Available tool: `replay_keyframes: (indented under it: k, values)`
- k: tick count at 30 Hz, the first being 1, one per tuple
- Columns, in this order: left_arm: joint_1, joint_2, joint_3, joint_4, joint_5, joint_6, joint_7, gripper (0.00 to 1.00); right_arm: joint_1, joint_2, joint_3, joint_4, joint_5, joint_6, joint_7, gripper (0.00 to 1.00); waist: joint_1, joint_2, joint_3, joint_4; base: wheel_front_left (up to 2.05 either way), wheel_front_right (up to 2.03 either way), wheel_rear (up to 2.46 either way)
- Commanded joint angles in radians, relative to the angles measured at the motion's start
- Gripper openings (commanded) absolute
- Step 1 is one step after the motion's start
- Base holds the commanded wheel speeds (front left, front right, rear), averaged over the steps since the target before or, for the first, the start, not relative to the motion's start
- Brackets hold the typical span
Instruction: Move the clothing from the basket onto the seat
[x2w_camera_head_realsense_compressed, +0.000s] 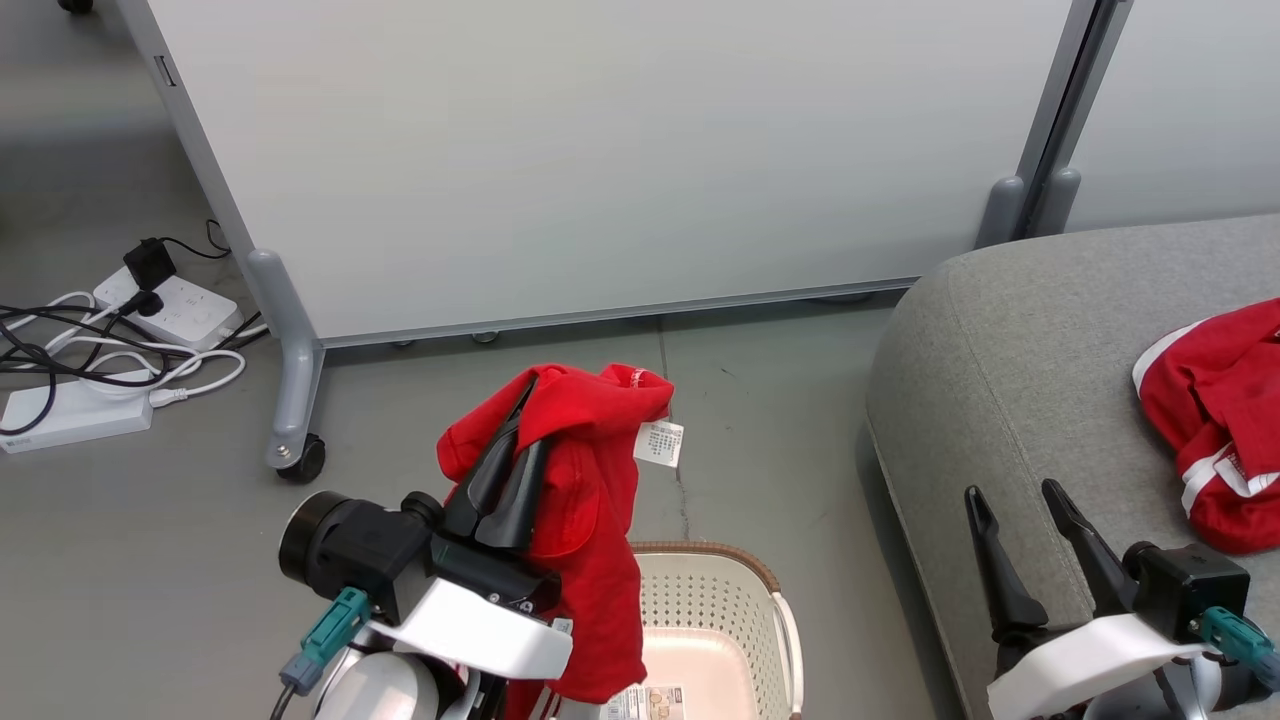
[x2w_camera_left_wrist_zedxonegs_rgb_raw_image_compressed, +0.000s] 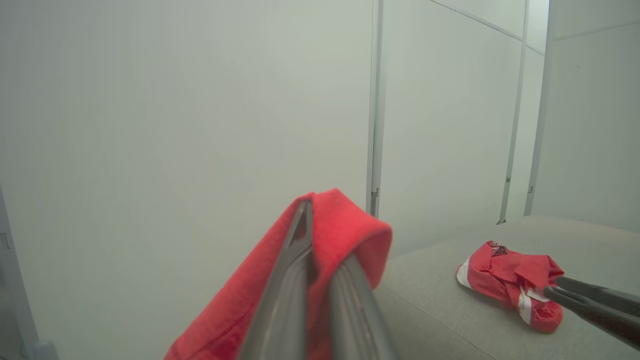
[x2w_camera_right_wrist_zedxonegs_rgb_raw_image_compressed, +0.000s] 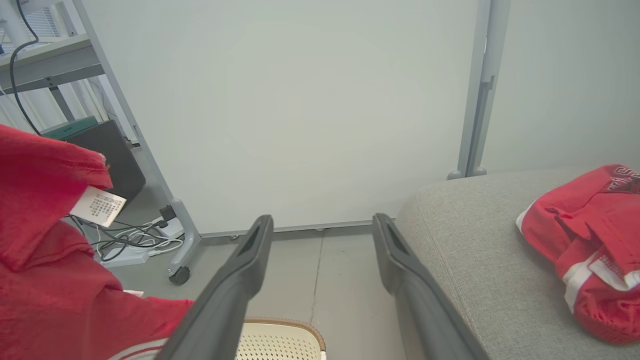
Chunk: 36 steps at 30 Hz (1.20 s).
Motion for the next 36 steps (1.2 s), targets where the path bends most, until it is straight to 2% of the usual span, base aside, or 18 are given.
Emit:
replay_keyframes:
  k: [1,7,12,19,26,33,34,35,36]
  values:
    - [0.008,0.007,0.001,-0.008,-0.008,0.005,-0.002,0.0,0.006,-0.006,-0.002,-0.005,0.002,0.0,-0.002,1.0,0.0,0.0,0.0,0.0,0.0,0.0,0.0]
    - [0.005,0.01,-0.005,-0.011,-0.006,0.009,0.0,0.0,-0.003,-0.005,0.007,-0.008,0.007,0.0,-0.005,1.0,0.0,0.0,0.001,0.001,0.0,0.0,0.0]
    - [0.001,0.012,-0.009,-0.012,-0.01,0.009,0.0,0.0,-0.034,-0.005,0.07,-0.029,0.029,0.0,-0.002,1.0,0.0,0.0,0.001,0.001,0.0,0.0,0.0]
    - [-0.003,0.014,-0.021,-0.014,-0.006,0.01,0.001,0.0,-0.121,-0.005,0.335,-0.047,0.105,0.0,0.025,1.0,0.0,0.0,0.009,0.0,0.0,0.0,0.0]
    - [-0.028,0.007,-0.052,-0.002,-0.007,-0.002,0.006,0.0,-0.26,-0.006,0.613,0.053,0.154,0.0,0.048,1.0,0.0,0.0,0.022,0.024,0.0,0.0,0.0]
    - [-0.039,-0.001,-0.069,0.011,-0.013,0.0,-0.002,0.0,-0.347,-0.005,0.686,0.152,0.178,0.0,0.029,1.0,0.0,0.0,0.026,0.042,0.0,0.0,0.0]
    - [-0.041,-0.002,-0.072,0.012,-0.014,0.0,-0.004,0.0,-0.356,-0.006,0.691,0.164,0.184,0.0,0.024,0.95,0.0,0.0,0.026,0.044,0.0,0.0,0.0]
    - [-0.043,-0.004,-0.075,0.015,-0.016,0.0,-0.005,0.0,-0.368,-0.006,0.695,0.184,0.178,0.0,0.025,0.49,0.0,0.0,0.026,0.045,0.0,0.0,0.0]
    - [-0.044,-0.005,-0.077,0.017,-0.016,-0.001,-0.005,0.0,-0.377,-0.006,0.701,0.198,0.18,0.0,0.026,0.34,0.0,0.0,0.025,0.047,0.0,0.0,0.0]
